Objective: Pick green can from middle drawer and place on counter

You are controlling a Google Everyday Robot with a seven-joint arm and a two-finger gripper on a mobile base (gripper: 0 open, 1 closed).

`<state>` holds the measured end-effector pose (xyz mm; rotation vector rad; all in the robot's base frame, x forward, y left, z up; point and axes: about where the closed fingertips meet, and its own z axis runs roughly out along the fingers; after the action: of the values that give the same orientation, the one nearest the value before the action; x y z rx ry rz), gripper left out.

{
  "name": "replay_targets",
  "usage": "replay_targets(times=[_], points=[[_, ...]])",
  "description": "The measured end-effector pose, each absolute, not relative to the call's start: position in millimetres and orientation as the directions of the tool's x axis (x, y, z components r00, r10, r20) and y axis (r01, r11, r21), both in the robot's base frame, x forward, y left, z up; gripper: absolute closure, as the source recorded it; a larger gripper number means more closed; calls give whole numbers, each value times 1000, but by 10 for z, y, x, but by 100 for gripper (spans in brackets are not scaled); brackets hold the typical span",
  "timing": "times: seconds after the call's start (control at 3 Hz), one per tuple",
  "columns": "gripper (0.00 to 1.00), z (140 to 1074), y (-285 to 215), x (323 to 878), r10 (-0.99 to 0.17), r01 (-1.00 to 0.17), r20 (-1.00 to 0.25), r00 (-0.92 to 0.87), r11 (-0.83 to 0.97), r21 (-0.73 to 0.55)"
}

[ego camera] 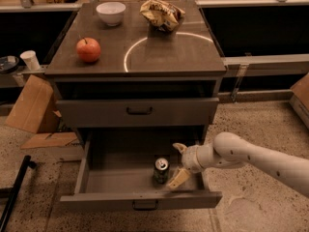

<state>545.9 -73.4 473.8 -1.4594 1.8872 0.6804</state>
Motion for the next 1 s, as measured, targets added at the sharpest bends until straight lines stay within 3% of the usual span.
replay_targets(times=[0.33, 1.0], points=[[0, 4646, -623, 5525, -621, -969, -765, -171, 248, 15], [42, 4476, -422, 5617, -605, -970, -776, -177, 239, 34]])
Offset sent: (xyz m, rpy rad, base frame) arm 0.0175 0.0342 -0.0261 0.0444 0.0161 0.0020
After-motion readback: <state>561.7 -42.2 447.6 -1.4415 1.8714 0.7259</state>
